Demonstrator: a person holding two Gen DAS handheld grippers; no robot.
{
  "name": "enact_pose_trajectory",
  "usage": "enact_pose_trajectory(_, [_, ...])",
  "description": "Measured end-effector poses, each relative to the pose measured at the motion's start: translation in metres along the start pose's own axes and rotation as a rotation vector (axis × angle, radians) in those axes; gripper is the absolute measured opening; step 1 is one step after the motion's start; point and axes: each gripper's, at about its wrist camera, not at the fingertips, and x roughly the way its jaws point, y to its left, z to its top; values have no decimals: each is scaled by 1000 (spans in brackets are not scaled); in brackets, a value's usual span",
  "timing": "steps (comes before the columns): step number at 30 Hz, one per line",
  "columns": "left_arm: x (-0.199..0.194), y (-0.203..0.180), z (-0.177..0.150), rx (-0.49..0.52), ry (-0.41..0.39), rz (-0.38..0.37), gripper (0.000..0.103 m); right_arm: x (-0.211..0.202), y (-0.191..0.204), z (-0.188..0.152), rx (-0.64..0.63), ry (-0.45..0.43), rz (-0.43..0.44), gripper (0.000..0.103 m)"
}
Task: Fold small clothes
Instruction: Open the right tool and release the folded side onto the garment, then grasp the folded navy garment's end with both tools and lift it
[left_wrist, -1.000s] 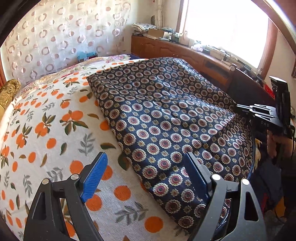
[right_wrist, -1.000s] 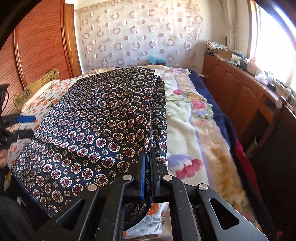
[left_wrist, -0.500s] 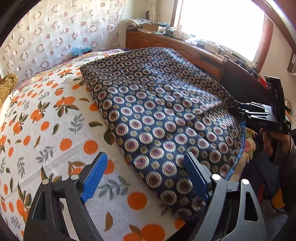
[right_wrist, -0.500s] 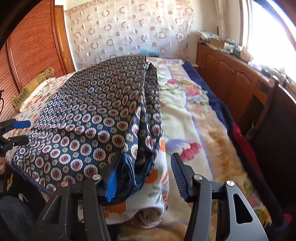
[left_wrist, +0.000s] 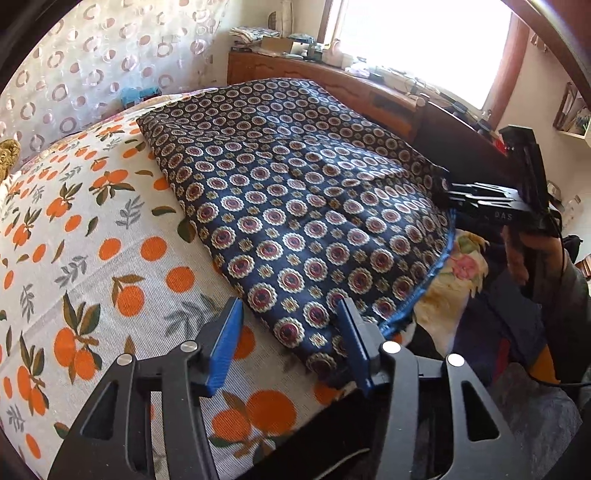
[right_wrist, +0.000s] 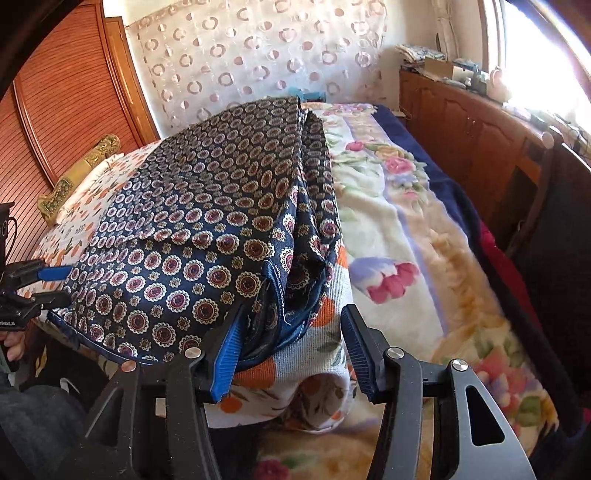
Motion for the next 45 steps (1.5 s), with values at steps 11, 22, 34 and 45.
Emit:
enact_pose_trajectory(11, [-2, 2, -3, -7, -9, -30, 40, 14, 9, 10, -15, -44, -15, 44])
enact_pose_trajectory(22, [1, 0, -2, -24, -17, -47, 15, 16, 26, 8, -102, -40, 10, 5])
enact_pose_trajectory(34, [-52, 18, 59, -25, -242, -55, 4, -19, 30, 42, -153, -216, 46, 4])
enact_pose_trajectory(45, [-29, 81, 141, -99, -268, 2, 4, 21, 24, 129, -148, -204, 53, 4])
